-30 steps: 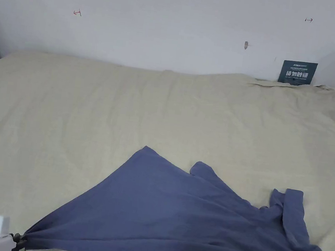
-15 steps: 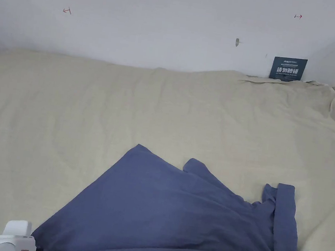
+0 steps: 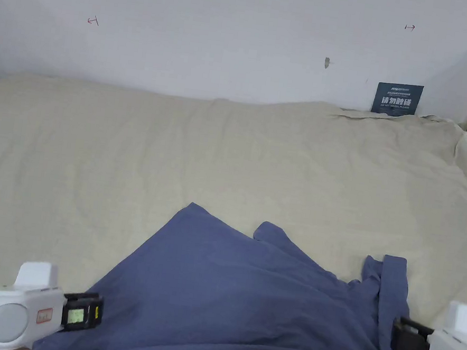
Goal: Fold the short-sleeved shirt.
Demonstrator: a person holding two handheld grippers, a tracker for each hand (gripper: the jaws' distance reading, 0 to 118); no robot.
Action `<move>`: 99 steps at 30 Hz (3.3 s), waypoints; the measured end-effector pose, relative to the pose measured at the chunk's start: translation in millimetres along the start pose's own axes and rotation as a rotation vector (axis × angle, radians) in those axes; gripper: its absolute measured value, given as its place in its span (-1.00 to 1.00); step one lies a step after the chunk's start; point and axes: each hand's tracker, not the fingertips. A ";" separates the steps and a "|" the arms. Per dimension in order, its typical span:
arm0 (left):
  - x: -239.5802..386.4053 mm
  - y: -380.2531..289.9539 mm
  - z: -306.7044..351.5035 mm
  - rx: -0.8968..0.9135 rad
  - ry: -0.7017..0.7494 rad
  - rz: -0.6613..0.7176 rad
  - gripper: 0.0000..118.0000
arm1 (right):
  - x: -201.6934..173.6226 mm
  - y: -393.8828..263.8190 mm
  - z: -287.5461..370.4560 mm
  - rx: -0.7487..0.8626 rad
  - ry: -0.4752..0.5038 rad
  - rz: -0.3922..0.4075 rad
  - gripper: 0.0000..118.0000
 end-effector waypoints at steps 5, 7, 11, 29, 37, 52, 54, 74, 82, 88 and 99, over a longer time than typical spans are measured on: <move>26.4 33.3 41.2 0.238 -0.063 -0.016 1.00 | -8.4 32.8 42.6 0.209 0.024 0.004 0.50; 35.2 44.3 56.5 0.329 -0.092 -0.004 1.00 | -15.3 43.5 60.4 0.288 0.026 0.018 0.50; 53.3 59.3 76.3 0.469 -0.117 -0.011 1.00 | -25.0 55.3 80.6 0.407 -0.006 0.061 0.50; 107.5 52.9 78.3 0.750 -0.049 -0.084 -1.00 | -26.2 50.4 86.5 0.561 -0.059 0.066 -0.99; 111.2 100.0 24.8 0.554 -0.142 -0.093 -1.00 | -18.4 61.1 69.5 0.549 -0.047 0.047 -0.99; 156.0 206.6 -189.0 0.054 -0.190 -0.270 -0.52 | -6.3 81.8 -4.5 0.472 -0.046 0.060 -0.99; 161.5 212.3 -216.2 -0.011 -0.199 -0.285 -0.45 | -6.5 82.8 -15.0 0.456 -0.054 0.064 -0.99; 170.8 201.1 -292.5 -0.248 -0.148 -0.308 -0.98 | -7.1 75.7 -42.3 0.358 -0.079 0.051 -0.99; 156.3 202.6 -223.6 -0.100 -0.220 -0.271 -1.00 | 10.4 79.1 -73.2 0.203 -0.031 -0.007 -0.99; 144.5 201.9 -182.2 -0.041 -0.241 -0.267 -1.00 | 22.8 74.0 -135.2 -0.025 -0.006 -0.050 -0.06; 141.8 195.0 -144.7 -0.009 -0.251 -0.254 -1.00 | 17.6 33.4 -203.7 -0.309 -0.017 -0.029 0.62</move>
